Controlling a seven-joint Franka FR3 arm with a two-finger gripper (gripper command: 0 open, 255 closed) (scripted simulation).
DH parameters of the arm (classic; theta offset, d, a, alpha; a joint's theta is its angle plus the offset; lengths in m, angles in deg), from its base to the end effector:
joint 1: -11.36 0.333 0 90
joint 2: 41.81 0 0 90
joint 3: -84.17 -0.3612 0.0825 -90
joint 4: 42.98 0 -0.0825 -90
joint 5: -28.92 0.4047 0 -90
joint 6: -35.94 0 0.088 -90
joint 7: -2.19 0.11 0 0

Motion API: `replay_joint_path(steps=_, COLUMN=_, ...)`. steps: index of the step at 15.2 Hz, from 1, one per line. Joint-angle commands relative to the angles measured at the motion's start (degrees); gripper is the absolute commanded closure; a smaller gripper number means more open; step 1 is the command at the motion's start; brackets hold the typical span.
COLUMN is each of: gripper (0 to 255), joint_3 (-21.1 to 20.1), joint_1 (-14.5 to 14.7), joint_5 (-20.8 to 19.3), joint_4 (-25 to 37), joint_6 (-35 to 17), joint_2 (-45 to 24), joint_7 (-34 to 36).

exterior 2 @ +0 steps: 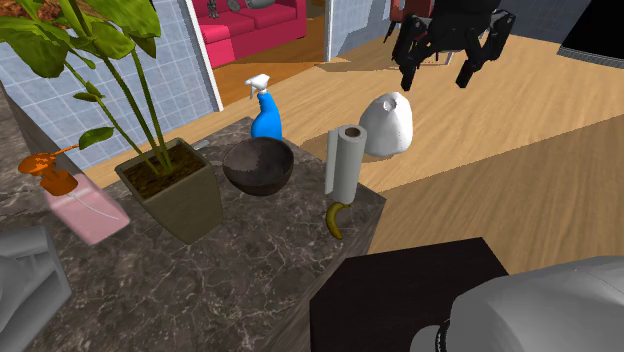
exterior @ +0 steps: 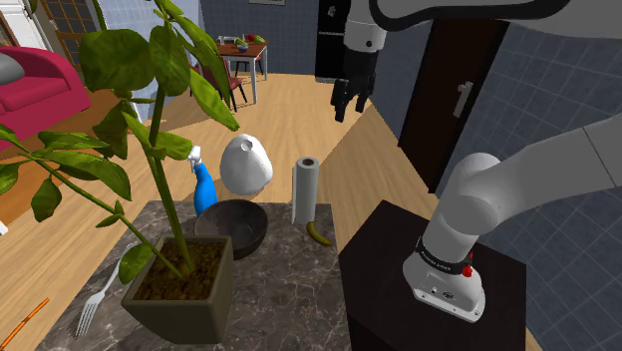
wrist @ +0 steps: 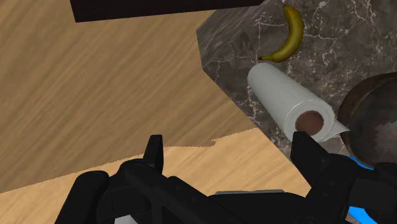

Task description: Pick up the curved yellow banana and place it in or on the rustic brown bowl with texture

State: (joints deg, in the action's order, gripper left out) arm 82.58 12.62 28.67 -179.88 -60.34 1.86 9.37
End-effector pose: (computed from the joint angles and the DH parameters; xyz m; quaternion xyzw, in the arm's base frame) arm 0.3123 0.0179 0.6055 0.9987 -0.0412 0.0274 0.0095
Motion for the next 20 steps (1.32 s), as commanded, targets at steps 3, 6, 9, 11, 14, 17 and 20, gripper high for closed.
replay_joint_path(steps=3, gripper=0, joint_3=-1.4, joint_1=0.5, joint_5=1.0, joint_4=-3.7, joint_6=-2.7, joint_2=0.8, joint_7=1.9)
replay_joint_path(steps=6, gripper=0, joint_3=-3.8, joint_1=1.4, joint_5=2.7, joint_4=-8.8, joint_6=-6.9, joint_2=1.5, joint_7=4.9)
replay_joint_path(steps=9, gripper=0, joint_3=-6.3, joint_1=2.5, joint_5=4.6, joint_4=-13.4, joint_6=-11.4, joint_2=1.4, joint_7=7.8)
replay_joint_path(steps=11, gripper=0, joint_3=-8.1, joint_1=3.3, joint_5=6.0, joint_4=-16.1, joint_6=-14.6, joint_2=0.8, joint_7=9.9)
replay_joint_path(steps=14, gripper=0, joint_3=-10.9, joint_1=4.7, joint_5=8.1, joint_4=-19.7, joint_6=-19.8, joint_2=-0.9, joint_7=12.9)
replay_joint_path(steps=17, gripper=0, joint_3=-14.0, joint_1=6.1, joint_5=10.3, joint_4=-22.6, joint_6=-25.5, joint_2=-3.8, joint_7=16.1)
replay_joint_path(steps=20, gripper=0, joint_3=-17.3, joint_1=7.4, joint_5=12.4, joint_4=-24.7, joint_6=-31.6, joint_2=-8.0, joint_7=19.4)
